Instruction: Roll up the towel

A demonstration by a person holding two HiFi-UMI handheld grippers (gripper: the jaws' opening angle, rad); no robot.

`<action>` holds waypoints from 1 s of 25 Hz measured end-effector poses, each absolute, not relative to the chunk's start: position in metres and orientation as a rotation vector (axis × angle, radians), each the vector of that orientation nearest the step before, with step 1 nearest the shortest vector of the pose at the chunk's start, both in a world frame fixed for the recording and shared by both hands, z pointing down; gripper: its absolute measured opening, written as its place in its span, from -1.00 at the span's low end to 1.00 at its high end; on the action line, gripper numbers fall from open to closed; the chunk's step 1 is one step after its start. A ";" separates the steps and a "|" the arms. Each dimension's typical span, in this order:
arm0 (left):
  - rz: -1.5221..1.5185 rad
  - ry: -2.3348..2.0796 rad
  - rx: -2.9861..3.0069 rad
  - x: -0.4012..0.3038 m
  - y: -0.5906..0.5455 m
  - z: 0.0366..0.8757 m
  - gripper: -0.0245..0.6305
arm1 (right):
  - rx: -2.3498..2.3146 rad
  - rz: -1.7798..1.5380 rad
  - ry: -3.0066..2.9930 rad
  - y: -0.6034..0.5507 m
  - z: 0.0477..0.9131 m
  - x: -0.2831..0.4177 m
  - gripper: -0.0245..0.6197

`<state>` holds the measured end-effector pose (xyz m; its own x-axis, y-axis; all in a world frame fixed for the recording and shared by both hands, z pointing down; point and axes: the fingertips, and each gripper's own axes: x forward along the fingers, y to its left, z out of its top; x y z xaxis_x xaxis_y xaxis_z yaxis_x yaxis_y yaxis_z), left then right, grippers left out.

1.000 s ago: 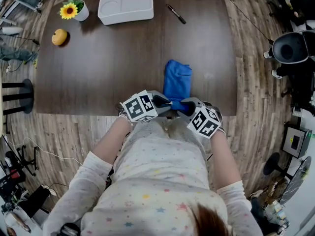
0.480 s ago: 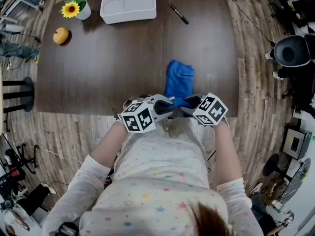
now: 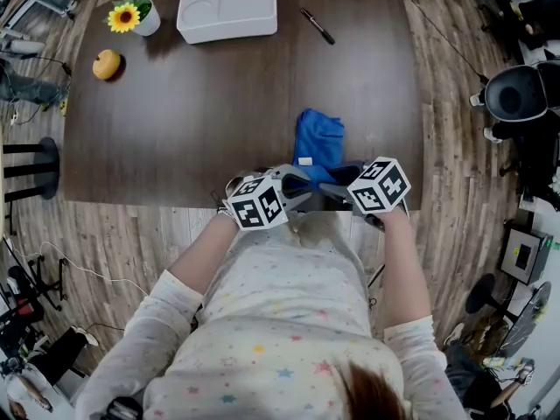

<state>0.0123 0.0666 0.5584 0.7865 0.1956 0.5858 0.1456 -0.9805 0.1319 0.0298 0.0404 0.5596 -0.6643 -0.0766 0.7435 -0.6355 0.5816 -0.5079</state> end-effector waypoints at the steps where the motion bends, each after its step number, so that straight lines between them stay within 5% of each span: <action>1: 0.963 0.273 2.890 0.013 0.065 0.559 -0.72 | 0.586 1.016 -2.132 0.038 0.556 0.031 -0.44; 6: 0.951 0.252 2.872 0.015 0.057 0.560 -0.72 | 0.717 0.787 -2.164 0.025 0.532 0.047 -0.37; 14: 0.939 0.218 2.865 0.018 0.050 0.563 -0.72 | 0.590 0.652 -2.263 0.059 0.510 0.026 -0.60; 25: 0.898 0.131 2.894 0.021 0.032 0.553 -0.72 | 0.843 0.503 -2.181 0.030 0.531 0.040 -0.64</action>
<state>0.0205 0.0323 0.5532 0.8216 0.1145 0.5585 0.0501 -0.9903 0.1293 0.0405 0.0298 0.5311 -0.5167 -0.4131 0.7499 -0.6998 0.7085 -0.0918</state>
